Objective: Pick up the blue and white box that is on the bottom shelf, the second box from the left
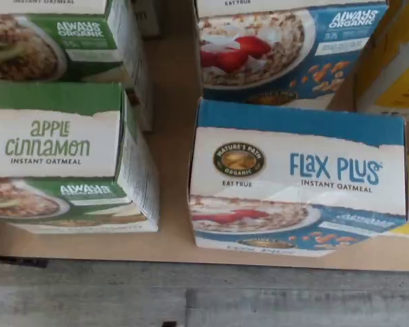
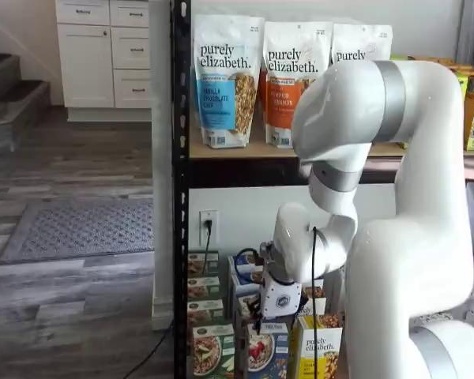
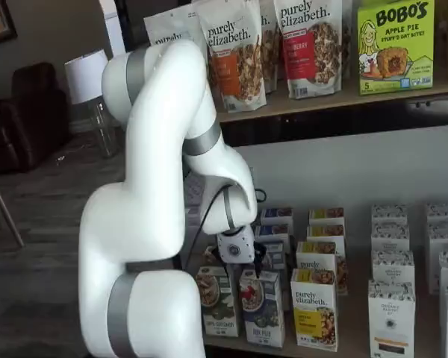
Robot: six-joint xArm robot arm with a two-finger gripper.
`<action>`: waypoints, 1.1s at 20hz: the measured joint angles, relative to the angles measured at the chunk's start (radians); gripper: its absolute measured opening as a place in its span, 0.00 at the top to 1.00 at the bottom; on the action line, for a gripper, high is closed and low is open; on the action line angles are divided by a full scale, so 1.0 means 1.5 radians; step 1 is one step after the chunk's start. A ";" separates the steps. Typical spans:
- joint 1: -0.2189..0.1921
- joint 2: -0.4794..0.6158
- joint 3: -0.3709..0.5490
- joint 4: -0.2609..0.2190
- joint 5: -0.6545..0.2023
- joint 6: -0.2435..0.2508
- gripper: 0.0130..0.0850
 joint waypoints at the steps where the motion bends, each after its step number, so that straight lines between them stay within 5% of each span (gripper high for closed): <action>1: 0.001 0.006 -0.006 0.011 0.001 -0.010 0.00; 10: 0.010 0.054 -0.052 0.160 -0.003 -0.149 0.00; 14: 0.004 0.061 -0.061 0.143 -0.001 -0.138 0.00; 20: 0.005 0.058 -0.062 0.173 0.003 -0.167 0.00; 22: 0.001 0.057 -0.060 0.150 0.004 -0.148 0.00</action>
